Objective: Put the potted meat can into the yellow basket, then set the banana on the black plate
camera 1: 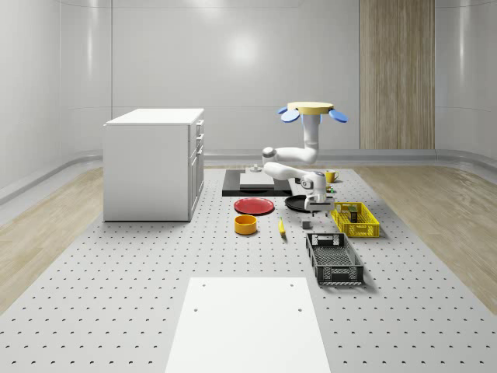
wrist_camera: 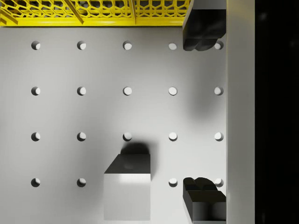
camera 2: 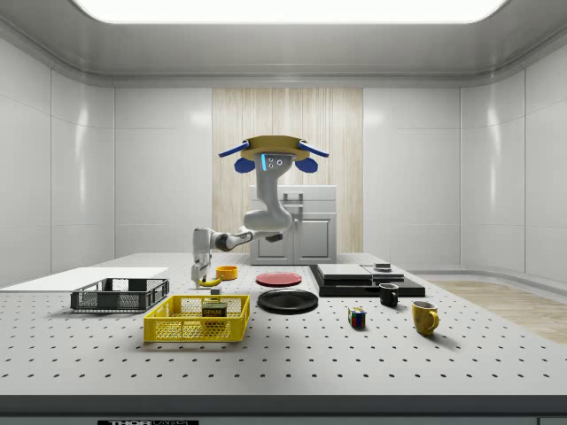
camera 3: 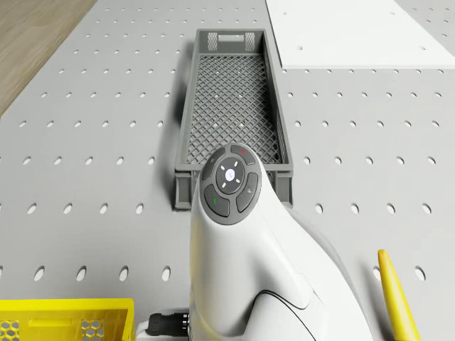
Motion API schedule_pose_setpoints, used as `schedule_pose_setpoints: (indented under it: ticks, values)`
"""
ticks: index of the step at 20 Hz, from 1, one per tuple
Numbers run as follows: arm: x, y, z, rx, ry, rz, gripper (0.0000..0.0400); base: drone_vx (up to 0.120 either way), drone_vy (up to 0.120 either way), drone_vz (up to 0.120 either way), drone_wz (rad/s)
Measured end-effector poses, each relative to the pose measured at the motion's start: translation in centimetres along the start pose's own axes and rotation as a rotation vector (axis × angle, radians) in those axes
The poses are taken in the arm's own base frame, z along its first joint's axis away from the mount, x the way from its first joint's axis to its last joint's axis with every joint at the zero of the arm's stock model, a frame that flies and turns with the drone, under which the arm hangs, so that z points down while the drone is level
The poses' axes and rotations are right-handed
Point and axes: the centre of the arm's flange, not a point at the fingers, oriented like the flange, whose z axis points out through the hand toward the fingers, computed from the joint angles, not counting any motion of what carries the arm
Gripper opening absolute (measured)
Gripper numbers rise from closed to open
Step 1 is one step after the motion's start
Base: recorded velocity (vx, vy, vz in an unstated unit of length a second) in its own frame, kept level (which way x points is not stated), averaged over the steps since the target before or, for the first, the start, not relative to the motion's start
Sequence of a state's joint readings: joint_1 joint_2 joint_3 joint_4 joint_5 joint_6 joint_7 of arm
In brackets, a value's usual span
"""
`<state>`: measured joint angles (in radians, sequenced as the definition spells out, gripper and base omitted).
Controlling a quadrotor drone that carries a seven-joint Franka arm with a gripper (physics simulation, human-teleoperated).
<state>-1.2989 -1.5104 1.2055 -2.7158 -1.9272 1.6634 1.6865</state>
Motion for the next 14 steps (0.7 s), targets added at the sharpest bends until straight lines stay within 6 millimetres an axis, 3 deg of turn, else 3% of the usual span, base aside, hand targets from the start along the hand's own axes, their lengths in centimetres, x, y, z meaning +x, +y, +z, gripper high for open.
schedule_pose_setpoints:
  ticks: [12,14]
  values:
    - [0.0,0.0,0.0,0.0,0.0,0.0,0.04,0.0,-0.12,0.0,0.0]
    - [0.0,0.0,0.0,0.0,0.0,0.0,0.04,0.0,-0.12,-0.1,0.0]
